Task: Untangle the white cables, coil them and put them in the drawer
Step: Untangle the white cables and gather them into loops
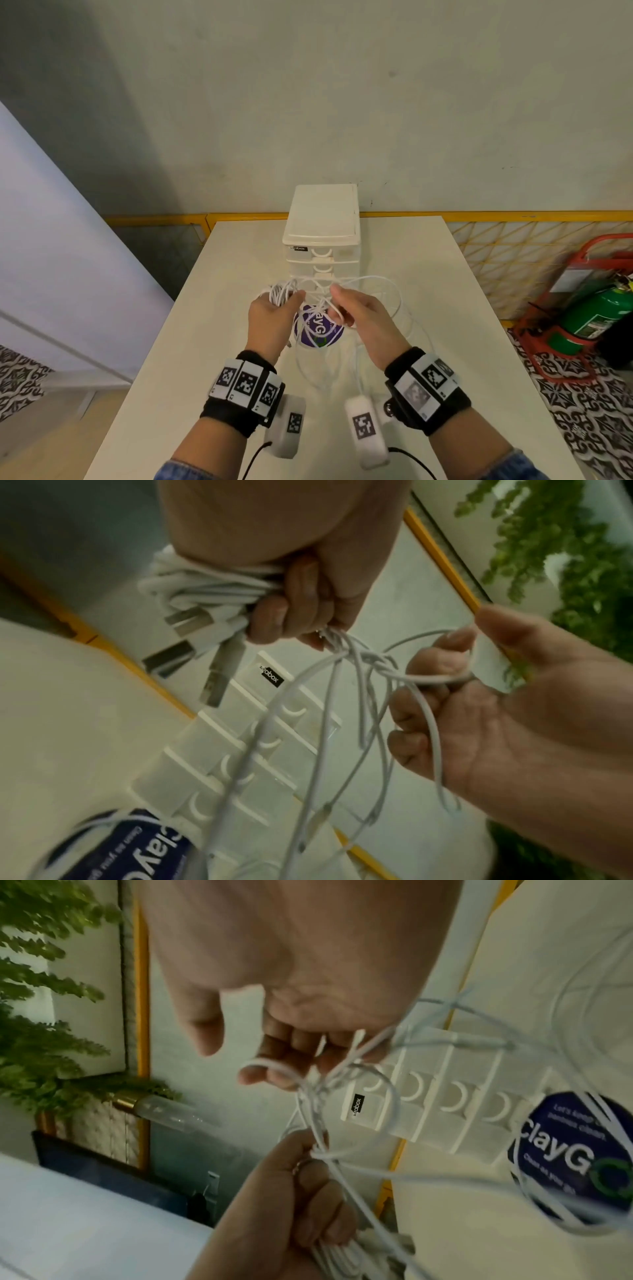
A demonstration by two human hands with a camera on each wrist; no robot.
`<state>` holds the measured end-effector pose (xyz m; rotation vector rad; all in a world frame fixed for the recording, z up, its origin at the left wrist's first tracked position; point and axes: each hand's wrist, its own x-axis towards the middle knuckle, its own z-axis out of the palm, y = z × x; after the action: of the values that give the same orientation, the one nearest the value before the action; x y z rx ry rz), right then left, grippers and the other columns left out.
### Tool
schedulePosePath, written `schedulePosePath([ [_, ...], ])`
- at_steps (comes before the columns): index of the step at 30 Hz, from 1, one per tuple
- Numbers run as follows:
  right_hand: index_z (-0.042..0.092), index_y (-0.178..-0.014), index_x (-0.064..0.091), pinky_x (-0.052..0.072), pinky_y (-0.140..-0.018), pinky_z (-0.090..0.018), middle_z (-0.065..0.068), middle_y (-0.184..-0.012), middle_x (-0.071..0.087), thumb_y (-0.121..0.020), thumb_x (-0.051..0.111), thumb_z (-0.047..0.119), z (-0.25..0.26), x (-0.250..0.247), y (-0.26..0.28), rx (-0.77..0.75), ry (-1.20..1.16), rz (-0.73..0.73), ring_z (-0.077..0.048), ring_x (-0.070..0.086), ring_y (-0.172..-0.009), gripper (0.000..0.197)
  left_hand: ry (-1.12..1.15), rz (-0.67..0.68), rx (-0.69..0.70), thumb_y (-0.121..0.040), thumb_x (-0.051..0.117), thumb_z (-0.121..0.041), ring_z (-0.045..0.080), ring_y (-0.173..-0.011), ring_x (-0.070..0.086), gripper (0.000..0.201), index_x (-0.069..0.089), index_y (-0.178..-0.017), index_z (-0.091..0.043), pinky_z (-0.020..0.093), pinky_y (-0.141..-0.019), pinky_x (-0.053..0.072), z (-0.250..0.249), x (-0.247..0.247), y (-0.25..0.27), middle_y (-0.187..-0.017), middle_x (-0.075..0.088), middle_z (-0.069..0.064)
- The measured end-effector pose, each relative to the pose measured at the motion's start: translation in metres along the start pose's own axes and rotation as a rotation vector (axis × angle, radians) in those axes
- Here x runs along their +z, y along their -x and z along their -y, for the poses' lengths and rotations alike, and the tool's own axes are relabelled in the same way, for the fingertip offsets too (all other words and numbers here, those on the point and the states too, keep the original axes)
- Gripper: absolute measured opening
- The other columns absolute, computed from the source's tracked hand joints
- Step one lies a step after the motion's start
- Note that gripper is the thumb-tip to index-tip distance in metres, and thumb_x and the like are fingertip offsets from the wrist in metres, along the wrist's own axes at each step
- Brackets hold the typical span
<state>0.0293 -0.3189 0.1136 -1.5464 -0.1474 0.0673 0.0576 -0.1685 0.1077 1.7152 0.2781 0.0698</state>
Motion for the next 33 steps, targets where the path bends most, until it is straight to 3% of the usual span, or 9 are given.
schedulePosePath([
  [4,0.005,-0.083,0.07,0.041,-0.061,-0.019,0.009,-0.045,0.043,-0.096,0.049,0.03,-0.006,-0.001,-0.006,0.088,0.2,0.02,-0.004,0.052,-0.05,0.036,-0.093,-0.041,0.098,-0.084,0.07,-0.017,0.017,-0.047,0.05,0.027,0.058,-0.068,0.001,0.035,-0.05,0.046,0.003,-0.002,-0.001,-0.054,0.054,0.003],
  [8,0.033,-0.068,0.062,0.047,-0.079,-0.019,0.009,-0.058,0.057,-0.096,0.048,0.013,-0.008,-0.007,-0.004,-0.111,0.215,0.047,-0.02,0.065,-0.084,0.037,-0.141,-0.111,0.104,-0.086,0.068,-0.021,0.021,-0.056,0.054,0.021,0.062,-0.073,-0.005,0.044,-0.063,0.053,0.006,-0.014,-0.013,-0.062,0.056,0.005],
  [11,0.022,-0.079,0.064,0.043,-0.078,-0.015,0.011,-0.075,0.063,-0.092,0.051,0.009,-0.004,-0.011,0.0,-0.198,0.149,0.044,-0.006,0.058,-0.078,0.022,-0.147,-0.176,0.022,-0.086,0.066,-0.021,0.024,-0.061,0.054,0.022,0.062,-0.083,0.0,0.034,-0.053,0.049,0.012,-0.03,-0.026,-0.069,0.057,0.009],
  [14,0.01,-0.066,0.063,0.042,-0.079,-0.015,0.0,-0.069,0.061,-0.085,0.057,0.032,0.002,-0.015,0.005,-0.105,0.017,0.105,-0.013,0.055,-0.072,0.03,-0.13,-0.214,-0.081,-0.084,0.068,-0.023,0.027,-0.066,0.056,0.028,0.062,-0.091,0.003,0.032,-0.052,0.05,0.02,-0.043,-0.033,-0.076,0.059,0.014],
  [16,0.008,-0.064,0.065,0.045,-0.077,-0.014,0.0,-0.053,0.054,-0.086,0.056,0.048,-0.001,-0.018,0.005,0.018,0.172,0.092,-0.013,0.052,-0.058,0.047,-0.182,-0.145,-0.108,-0.083,0.069,-0.019,0.028,-0.06,0.054,0.023,0.059,-0.083,0.001,0.029,-0.045,0.05,0.021,-0.044,-0.032,-0.07,0.055,0.013],
  [19,0.005,-0.073,0.067,0.046,-0.074,-0.021,0.007,-0.041,0.044,-0.091,0.056,0.038,-0.011,-0.022,0.003,0.102,0.42,0.147,-0.01,0.044,-0.046,0.039,-0.273,0.033,-0.11,-0.082,0.07,-0.013,0.018,-0.045,0.038,0.025,0.052,-0.065,-0.007,0.021,-0.04,0.034,0.018,-0.047,-0.031,-0.054,0.043,0.008],
  [26,0.022,-0.08,0.066,0.045,-0.074,-0.024,0.01,-0.063,0.056,-0.096,0.047,0.018,-0.01,-0.034,0.004,0.125,0.315,0.126,-0.008,0.05,-0.063,0.025,-0.387,0.571,-0.093,-0.068,0.077,-0.038,0.014,-0.037,0.035,0.043,0.048,-0.053,-0.011,0.022,-0.046,0.033,0.008,-0.059,-0.021,-0.042,0.04,0.005],
  [29,0.017,-0.087,0.072,0.047,-0.06,-0.018,-0.002,-0.085,0.071,-0.087,0.062,0.018,-0.003,-0.033,0.004,0.054,0.255,0.084,0.0,0.055,-0.062,0.01,-0.17,0.45,-0.079,-0.081,0.07,-0.036,0.013,-0.036,0.03,0.038,0.052,-0.065,-0.006,0.019,-0.042,0.027,0.012,-0.05,-0.02,-0.043,0.036,0.003],
  [33,0.017,-0.073,0.069,0.051,-0.063,-0.02,0.007,-0.064,0.066,-0.085,0.065,0.013,-0.007,-0.047,-0.003,0.024,0.224,-0.326,-0.005,0.06,-0.059,0.014,0.095,0.079,-0.139,-0.085,0.066,-0.039,0.012,-0.036,0.031,0.04,0.049,-0.064,-0.01,0.021,-0.041,0.029,0.014,-0.051,-0.026,-0.041,0.036,-0.002],
])
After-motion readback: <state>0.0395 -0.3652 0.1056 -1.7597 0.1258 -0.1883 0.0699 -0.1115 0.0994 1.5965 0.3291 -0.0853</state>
